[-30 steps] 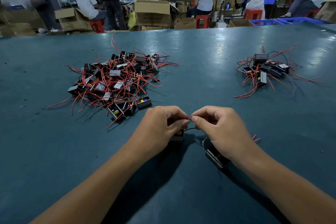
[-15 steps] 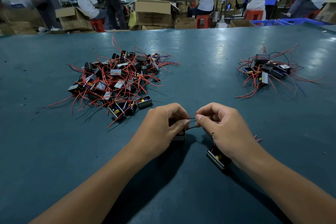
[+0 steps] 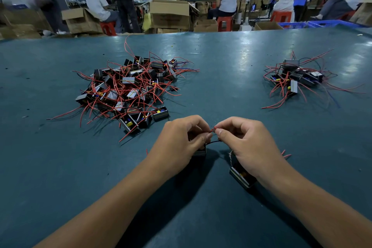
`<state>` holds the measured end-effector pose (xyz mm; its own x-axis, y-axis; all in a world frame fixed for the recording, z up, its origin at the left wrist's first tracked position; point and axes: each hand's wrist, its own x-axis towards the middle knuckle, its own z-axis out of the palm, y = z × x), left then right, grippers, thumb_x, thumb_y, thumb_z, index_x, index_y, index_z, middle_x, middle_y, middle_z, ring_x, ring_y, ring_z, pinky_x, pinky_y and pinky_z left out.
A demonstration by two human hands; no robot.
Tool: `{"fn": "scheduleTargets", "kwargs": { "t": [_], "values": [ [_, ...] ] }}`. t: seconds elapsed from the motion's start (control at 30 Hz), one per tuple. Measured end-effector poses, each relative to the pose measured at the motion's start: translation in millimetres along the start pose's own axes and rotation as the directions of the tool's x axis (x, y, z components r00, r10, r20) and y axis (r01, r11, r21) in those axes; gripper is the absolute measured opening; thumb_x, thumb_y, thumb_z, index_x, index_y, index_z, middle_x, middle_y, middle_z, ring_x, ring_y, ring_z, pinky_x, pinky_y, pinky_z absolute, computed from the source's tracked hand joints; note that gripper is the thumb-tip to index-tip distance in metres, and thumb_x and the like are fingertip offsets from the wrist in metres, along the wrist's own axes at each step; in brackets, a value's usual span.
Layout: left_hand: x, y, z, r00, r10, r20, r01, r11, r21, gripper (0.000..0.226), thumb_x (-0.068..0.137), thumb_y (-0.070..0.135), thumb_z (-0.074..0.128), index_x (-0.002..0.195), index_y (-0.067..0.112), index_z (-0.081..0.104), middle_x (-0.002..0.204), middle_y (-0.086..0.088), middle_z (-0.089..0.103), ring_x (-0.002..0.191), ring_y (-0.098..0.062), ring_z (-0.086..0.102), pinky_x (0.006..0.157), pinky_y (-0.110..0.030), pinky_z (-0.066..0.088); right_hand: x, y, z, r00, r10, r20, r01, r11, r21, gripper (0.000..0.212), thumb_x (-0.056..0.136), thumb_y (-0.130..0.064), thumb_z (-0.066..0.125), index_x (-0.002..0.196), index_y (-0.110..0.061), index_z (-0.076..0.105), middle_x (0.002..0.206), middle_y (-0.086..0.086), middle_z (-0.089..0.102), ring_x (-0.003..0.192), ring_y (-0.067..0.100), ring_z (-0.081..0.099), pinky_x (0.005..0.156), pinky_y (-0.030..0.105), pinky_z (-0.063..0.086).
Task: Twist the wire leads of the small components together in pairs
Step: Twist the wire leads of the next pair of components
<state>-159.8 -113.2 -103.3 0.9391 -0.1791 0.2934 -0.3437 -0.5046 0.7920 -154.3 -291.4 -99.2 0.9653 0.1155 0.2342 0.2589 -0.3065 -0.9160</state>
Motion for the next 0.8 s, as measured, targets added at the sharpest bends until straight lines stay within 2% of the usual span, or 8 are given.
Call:
{"fn": "scheduleTargets", "kwargs": {
  "t": [0.2,0.33,0.57,0.63,0.7,0.73,0.8],
  "values": [
    [0,1,2,1.000,0.016,-0.018,-0.016,1.000,-0.002,0.009,0.090,0.016,0.073,0.085,0.022,0.070,0.072,0.011,0.072,0.065,-0.009,0.068,0.068,-0.040,0.059,0,0,1,1.000,-0.008,0.004,0.008,0.999,0.032,0.009,0.085,-0.016,0.074,0.077,-0.017,0.074,0.059,-0.005,0.064,0.053,0.001,0.050,0.052,0.013,0.038],
    [-1,2,4,0.999,0.013,-0.029,-0.014,1.000,-0.021,0.008,0.089,0.017,0.074,0.083,0.022,0.072,0.071,0.007,0.071,0.066,-0.019,0.066,0.065,-0.044,0.057,1,3,1,1.000,-0.017,-0.008,0.017,0.999,0.044,0.011,0.085,-0.016,0.074,0.074,-0.017,0.073,0.055,-0.011,0.062,0.050,-0.002,0.048,0.051,0.010,0.036],
    [-2,9,2,1.000,0.009,-0.007,-0.009,0.999,-0.044,0.006,0.089,0.018,0.074,0.083,0.019,0.074,0.072,0.004,0.072,0.070,-0.023,0.068,0.067,-0.045,0.057,2,4,3,0.998,-0.057,-0.026,0.056,0.998,-0.004,0.013,0.085,-0.013,0.072,0.072,-0.016,0.069,0.056,-0.015,0.061,0.052,-0.002,0.051,0.055,0.010,0.037],
    [-2,11,-4,0.998,0.035,-0.055,-0.034,0.999,0.027,0.008,0.090,0.020,0.073,0.082,0.020,0.072,0.072,0.007,0.070,0.067,-0.012,0.065,0.064,-0.033,0.054,2,2,3,0.997,-0.077,-0.014,0.077,0.997,-0.008,0.013,0.085,-0.014,0.072,0.073,-0.016,0.068,0.058,-0.010,0.062,0.054,-0.001,0.052,0.055,0.014,0.039],
    [-1,15,-12,0.988,0.096,-0.125,-0.079,0.988,0.130,0.007,0.090,0.023,0.071,0.083,0.023,0.070,0.073,0.011,0.067,0.069,-0.006,0.061,0.063,-0.017,0.043,0,0,2,0.994,-0.109,0.014,0.109,0.994,-0.023,0.013,0.086,-0.016,0.072,0.073,-0.017,0.068,0.062,-0.002,0.064,0.055,0.004,0.051,0.055,0.022,0.041],
    [0,17,-16,0.984,0.123,-0.127,-0.100,0.980,0.172,0.006,0.091,0.024,0.071,0.085,0.024,0.070,0.077,0.011,0.066,0.074,-0.007,0.061,0.065,-0.016,0.042,-2,-2,2,0.991,-0.129,0.032,0.130,0.991,-0.036,0.013,0.086,-0.016,0.071,0.073,-0.018,0.067,0.062,0.001,0.064,0.055,0.007,0.050,0.055,0.026,0.042],
    [1,20,-21,0.985,0.153,-0.075,-0.133,0.966,0.222,0.004,0.091,0.028,0.071,0.088,0.025,0.071,0.083,0.009,0.066,0.082,-0.012,0.061,0.073,-0.024,0.045,-4,-4,2,0.983,-0.172,0.066,0.175,0.983,-0.056,0.014,0.086,-0.014,0.070,0.073,-0.019,0.067,0.062,0.003,0.061,0.053,0.014,0.047,0.053,0.027,0.040]
  ]
}}
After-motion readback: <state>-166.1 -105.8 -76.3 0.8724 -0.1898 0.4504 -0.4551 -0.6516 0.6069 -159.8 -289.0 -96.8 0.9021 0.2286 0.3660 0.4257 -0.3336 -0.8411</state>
